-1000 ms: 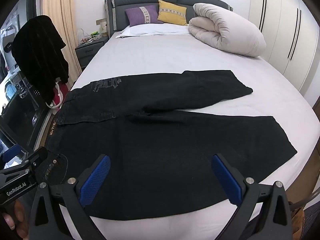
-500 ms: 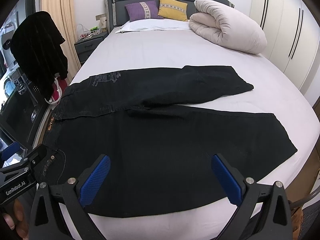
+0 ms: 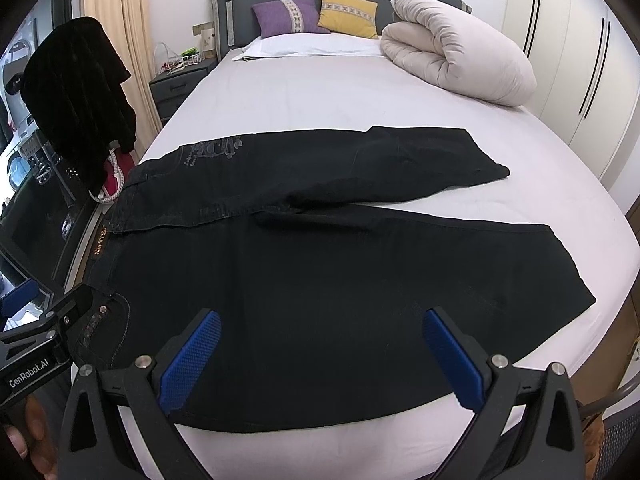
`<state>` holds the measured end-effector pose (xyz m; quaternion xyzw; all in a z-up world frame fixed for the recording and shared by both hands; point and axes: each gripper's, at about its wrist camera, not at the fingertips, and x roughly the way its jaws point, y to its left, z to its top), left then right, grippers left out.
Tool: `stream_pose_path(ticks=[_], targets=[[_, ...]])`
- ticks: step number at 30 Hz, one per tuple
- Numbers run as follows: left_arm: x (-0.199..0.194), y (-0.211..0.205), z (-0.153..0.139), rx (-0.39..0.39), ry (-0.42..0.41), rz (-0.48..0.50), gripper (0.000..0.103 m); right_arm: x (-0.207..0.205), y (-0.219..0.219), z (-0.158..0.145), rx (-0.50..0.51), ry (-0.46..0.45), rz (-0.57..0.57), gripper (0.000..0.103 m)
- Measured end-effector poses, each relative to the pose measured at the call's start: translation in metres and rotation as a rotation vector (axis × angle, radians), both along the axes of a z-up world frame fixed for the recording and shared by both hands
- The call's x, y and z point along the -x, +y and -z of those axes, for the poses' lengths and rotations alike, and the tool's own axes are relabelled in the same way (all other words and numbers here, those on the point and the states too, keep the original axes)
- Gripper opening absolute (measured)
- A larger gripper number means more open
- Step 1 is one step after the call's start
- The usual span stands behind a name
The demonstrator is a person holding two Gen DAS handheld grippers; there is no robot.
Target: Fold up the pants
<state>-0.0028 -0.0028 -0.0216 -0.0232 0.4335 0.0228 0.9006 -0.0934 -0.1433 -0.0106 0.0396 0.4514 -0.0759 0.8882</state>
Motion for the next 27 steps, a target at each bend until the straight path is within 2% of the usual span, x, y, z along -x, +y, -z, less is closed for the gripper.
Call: stream_pose_path(ticks=[27], targets=[[-0.0035,-0.0005,0.0063,-0.013,0.019,0.002,0.103,-0.0002,0.0022,0.0056,-0.003,0.008,-0.002,0.103]])
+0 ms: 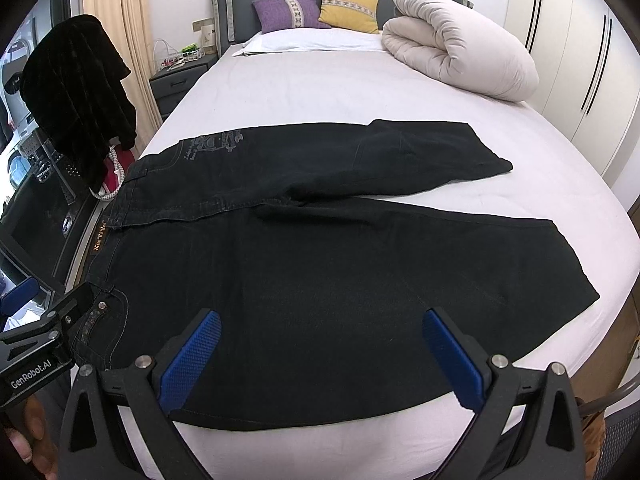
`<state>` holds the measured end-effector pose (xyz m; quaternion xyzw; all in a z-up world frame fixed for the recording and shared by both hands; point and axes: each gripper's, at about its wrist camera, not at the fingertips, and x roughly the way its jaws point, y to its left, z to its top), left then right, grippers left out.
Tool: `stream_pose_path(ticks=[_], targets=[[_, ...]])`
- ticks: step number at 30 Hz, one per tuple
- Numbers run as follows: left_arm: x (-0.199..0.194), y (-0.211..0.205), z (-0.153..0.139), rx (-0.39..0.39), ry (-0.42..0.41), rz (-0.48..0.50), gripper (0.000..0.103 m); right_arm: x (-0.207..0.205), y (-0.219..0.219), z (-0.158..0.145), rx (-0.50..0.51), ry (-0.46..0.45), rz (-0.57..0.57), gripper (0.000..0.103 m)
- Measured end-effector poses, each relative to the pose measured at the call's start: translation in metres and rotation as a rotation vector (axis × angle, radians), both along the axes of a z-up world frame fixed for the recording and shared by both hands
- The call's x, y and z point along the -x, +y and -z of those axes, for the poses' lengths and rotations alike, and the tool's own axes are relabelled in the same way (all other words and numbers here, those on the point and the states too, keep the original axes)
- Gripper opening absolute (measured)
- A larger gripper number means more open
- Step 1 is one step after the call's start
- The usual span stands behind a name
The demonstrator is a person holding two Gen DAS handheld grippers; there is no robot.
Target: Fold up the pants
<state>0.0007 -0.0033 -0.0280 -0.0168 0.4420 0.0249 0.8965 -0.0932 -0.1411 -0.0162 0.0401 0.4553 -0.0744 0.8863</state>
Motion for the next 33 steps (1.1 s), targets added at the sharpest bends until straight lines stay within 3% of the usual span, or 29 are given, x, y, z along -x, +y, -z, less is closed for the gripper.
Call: stream_pose_path(ticks=[10,20,25,30,33], targets=[[-0.001,0.000,0.002,0.008,0.006,0.014,0.103,0.001,0.003,0.005,-0.005,0.004,0.001,0.103],[-0.009,0.008,0.012,0.124,0.035,0.031,0.103,-0.003,-0.002,0.008,-0.020,0.020,0.002,0.103],[-0.021,0.008,0.024,0.181,0.038,0.095,0.103,-0.008,-0.007,0.011,-0.041,0.019,0.001,0.103],[-0.028,-0.001,0.024,0.125,-0.044,0.155,0.103,-0.016,-0.018,0.012,-0.084,-0.003,-0.034,0.103],[-0.046,0.001,0.028,0.094,0.036,0.137,0.103,-0.026,-0.028,0.011,-0.122,-0.029,-0.072,0.103]])
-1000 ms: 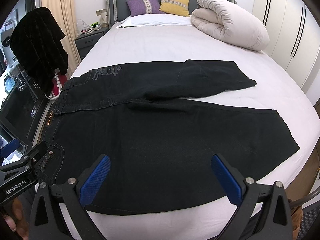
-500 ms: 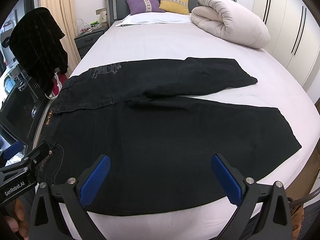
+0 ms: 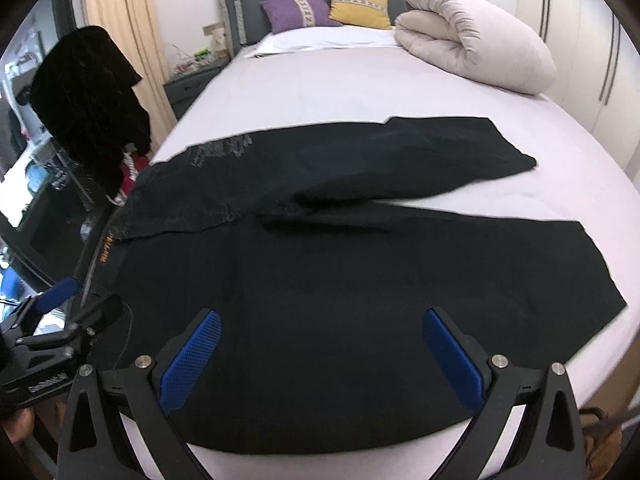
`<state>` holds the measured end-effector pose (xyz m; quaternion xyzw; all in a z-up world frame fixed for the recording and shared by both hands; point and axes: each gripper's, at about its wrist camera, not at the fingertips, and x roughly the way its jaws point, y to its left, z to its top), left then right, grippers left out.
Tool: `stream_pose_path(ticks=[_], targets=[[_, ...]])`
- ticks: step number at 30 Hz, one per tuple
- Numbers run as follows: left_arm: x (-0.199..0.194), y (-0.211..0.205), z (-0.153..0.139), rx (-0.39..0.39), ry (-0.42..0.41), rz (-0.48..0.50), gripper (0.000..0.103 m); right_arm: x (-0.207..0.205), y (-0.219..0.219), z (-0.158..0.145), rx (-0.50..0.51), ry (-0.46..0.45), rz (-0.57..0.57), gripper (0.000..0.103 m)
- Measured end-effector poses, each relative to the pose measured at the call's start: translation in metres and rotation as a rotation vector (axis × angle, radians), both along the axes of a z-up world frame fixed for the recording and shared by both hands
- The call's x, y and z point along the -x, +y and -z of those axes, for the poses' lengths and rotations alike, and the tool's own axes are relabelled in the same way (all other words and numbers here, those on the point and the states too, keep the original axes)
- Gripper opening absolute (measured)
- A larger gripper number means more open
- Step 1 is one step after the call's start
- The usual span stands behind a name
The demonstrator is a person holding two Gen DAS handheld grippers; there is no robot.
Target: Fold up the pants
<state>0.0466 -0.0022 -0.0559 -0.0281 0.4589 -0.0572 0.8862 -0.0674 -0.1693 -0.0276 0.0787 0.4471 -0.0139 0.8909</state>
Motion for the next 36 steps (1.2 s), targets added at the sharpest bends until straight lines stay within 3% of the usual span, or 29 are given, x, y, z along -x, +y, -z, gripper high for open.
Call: stream_pose_path(ticks=[3,5,10,12,16,19,21,24,26,27,32,36], targets=[[-0.029,0.024,-0.006,0.060,0.007,-0.084,0.103,-0.014,-0.011,-0.003,-0.022,-0.031,-0.039,0.103],[-0.059,0.034,-0.014,0.035,-0.028,-0.074,0.103,-0.026,-0.018,-0.007,-0.021,-0.052,-0.067,0.103],[-0.160,0.050,-0.022,-0.037,-0.071,0.081,0.103,-0.060,-0.032,-0.012,-0.013,-0.082,-0.148,0.103],[-0.202,0.055,-0.021,-0.024,-0.059,0.152,0.103,-0.070,-0.035,-0.011,-0.010,-0.097,-0.193,0.103],[-0.286,0.055,-0.002,-0.028,0.053,0.317,0.103,-0.084,-0.034,-0.006,0.011,-0.100,-0.289,0.101],[-0.329,0.055,0.016,0.032,0.152,0.399,0.101,-0.091,-0.034,0.003,-0.012,-0.070,-0.347,0.093],[-0.346,0.055,0.032,0.050,0.216,0.434,0.098,-0.094,-0.036,0.009,-0.042,-0.050,-0.367,0.085],[-0.365,0.053,0.051,0.044,0.275,0.477,0.091,-0.103,-0.038,0.020,-0.075,-0.014,-0.396,0.080],[-0.371,0.053,0.063,0.018,0.313,0.494,0.071,-0.109,-0.038,0.023,-0.082,-0.005,-0.402,0.077],[-0.373,0.053,0.065,0.011,0.313,0.495,0.068,-0.113,-0.039,0.025,-0.089,0.004,-0.404,0.074],[-0.381,0.062,0.064,0.046,0.325,0.480,0.030,-0.134,-0.040,0.027,-0.112,0.008,-0.417,0.068],[-0.374,0.063,0.059,0.043,0.306,0.463,0.010,-0.160,-0.034,0.021,-0.093,-0.005,-0.464,0.064]])
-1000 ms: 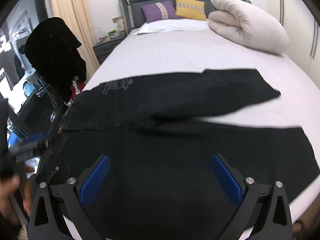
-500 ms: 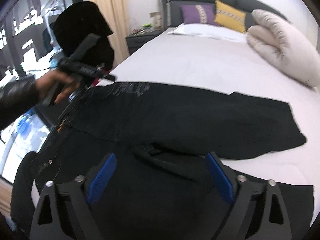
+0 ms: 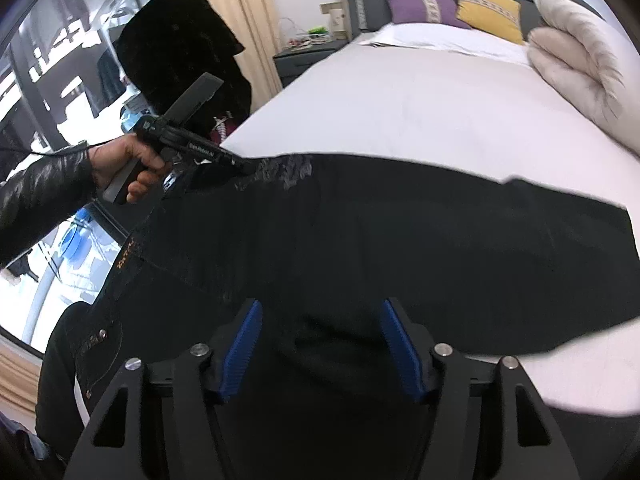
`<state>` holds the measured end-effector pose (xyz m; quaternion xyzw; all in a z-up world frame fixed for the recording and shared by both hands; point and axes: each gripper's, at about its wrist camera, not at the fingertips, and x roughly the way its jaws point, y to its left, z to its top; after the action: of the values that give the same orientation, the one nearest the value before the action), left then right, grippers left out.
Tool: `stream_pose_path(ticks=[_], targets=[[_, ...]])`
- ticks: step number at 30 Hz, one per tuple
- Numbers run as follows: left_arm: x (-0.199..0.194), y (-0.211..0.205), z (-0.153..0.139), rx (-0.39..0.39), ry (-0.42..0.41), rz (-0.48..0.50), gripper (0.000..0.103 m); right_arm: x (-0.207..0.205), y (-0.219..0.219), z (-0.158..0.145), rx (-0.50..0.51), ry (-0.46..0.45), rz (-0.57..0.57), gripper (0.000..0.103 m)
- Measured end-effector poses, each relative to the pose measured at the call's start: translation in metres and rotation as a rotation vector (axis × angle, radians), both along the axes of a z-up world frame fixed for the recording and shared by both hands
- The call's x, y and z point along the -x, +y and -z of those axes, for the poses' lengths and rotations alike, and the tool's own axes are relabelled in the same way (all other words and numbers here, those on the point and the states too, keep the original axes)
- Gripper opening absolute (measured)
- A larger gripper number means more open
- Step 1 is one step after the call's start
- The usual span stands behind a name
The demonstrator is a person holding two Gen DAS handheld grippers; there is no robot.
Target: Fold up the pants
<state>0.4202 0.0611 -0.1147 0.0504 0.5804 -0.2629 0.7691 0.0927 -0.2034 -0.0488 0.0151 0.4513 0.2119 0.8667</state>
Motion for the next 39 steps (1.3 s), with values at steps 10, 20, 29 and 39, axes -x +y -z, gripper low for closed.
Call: stream_pose_path(ticks=[10,20,29,39], targets=[[0.082,-0.018,-0.038,-0.083,-0.330,-0.038,0.007,-0.118,0.039,-0.014,0.170,-0.032,-0.205,0.059],[0.139,0.006,-0.059,-0.067,-0.430,-0.053,0.007,-0.210,0.068,0.026,0.392,0.044,-0.331,0.059],[0.130,0.003,-0.059,-0.050,-0.431,-0.066,0.007,-0.222,0.074,0.048,0.438,0.153,-0.373,0.011],[0.140,0.007,-0.072,-0.018,-0.431,-0.097,0.007,-0.205,0.056,0.028,0.182,0.206,-0.185,0.005]])
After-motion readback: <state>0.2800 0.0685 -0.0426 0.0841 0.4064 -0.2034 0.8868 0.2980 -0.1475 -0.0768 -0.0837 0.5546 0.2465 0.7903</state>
